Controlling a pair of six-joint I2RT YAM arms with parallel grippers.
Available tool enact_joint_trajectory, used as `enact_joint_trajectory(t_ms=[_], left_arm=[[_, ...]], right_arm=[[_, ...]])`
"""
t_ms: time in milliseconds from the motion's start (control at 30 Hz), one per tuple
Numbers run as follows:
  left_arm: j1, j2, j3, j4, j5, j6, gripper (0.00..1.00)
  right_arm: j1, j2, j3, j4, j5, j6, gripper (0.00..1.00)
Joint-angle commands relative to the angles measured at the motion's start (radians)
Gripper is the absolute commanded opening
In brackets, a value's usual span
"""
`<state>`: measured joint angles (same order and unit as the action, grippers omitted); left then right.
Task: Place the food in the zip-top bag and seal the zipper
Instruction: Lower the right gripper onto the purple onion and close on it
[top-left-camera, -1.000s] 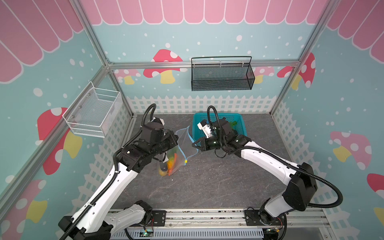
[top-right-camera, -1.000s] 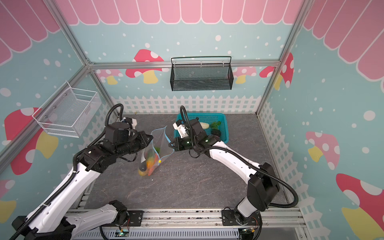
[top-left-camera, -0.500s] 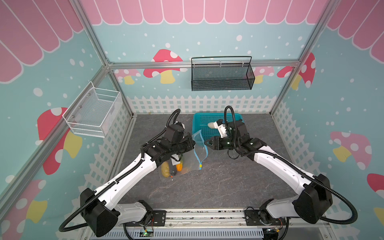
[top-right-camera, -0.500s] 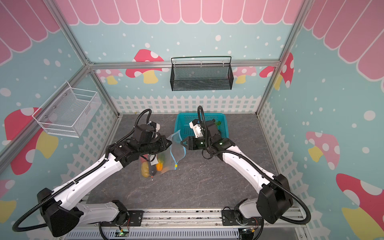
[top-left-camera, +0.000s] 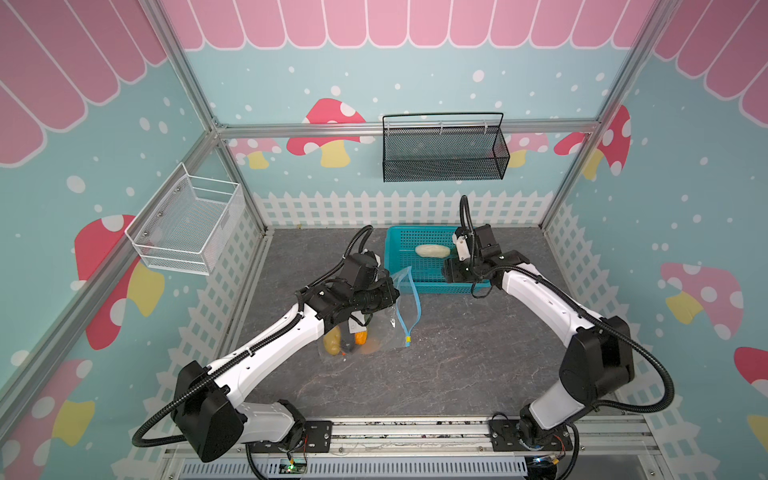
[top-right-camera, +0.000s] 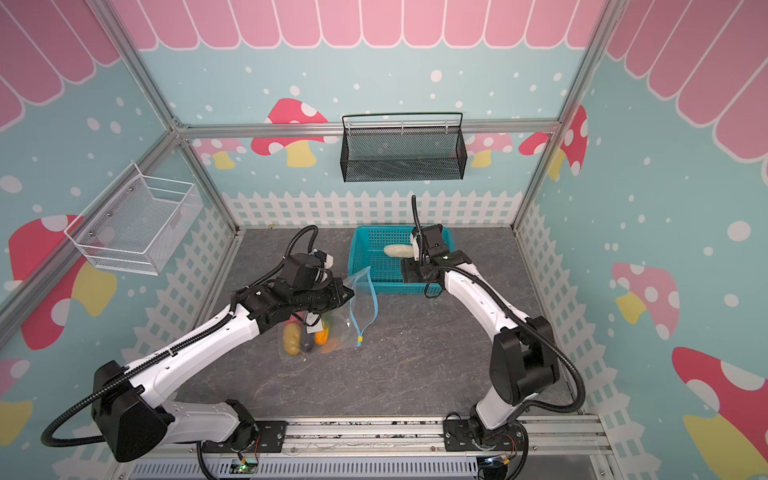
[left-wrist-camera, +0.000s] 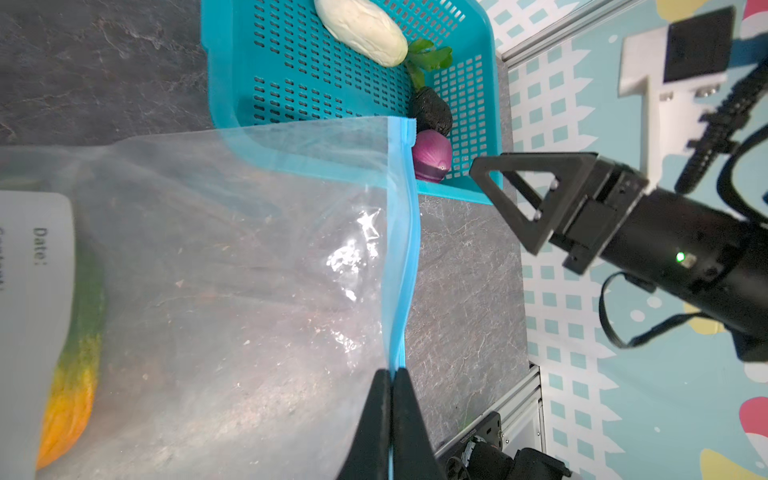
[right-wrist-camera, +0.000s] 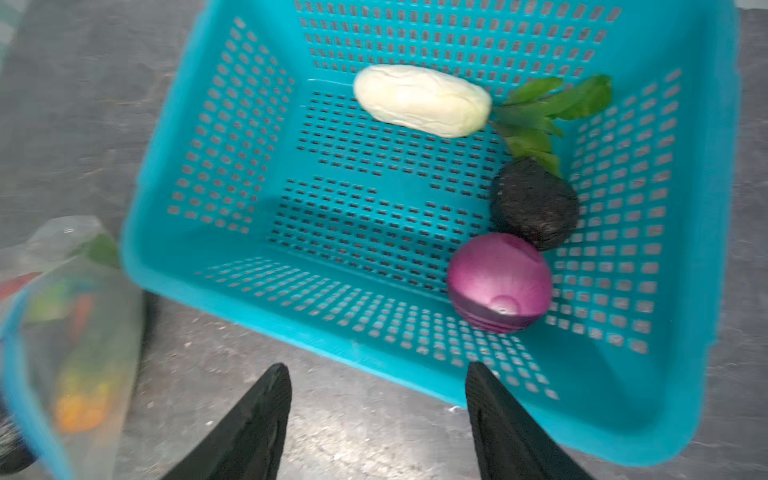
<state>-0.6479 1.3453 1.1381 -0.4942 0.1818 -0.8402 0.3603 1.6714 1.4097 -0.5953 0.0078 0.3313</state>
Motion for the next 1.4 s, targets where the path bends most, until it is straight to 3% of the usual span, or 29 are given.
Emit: enact_joint_trajectory(t_ms=[0,400,733,1000,1367], left_arm=[[-0.006,0.007,0.002,-0.012,0.007,0.013,0.00],[-0.006,-0.008,-0.003,-0.026,0.008,0.018,0.00],[-0.008,0.009,-0.002,-0.019,0.018,0.020,0.00],[-0.011,0.020,-0.004,-0.010,0.021,0.014,0.00],[-0.012,0.019,-0.005,-0.009,0.010,0.010,0.00]], right_arm=[[-0.024,0.081,0.080,-0.129,0.118,-0.069,0.75],[-0.081,0.330,0.331,-0.297,0.144,-0.072,0.84],[-0.115,0.439,0.374,-0.300,0.088,-0.087,0.83],[-0.118,0.503,0.374,-0.268,0.042,-0.095,0.86],[-0.118,0.522,0.394,-0.238,-0.026,-0.090,0.77]])
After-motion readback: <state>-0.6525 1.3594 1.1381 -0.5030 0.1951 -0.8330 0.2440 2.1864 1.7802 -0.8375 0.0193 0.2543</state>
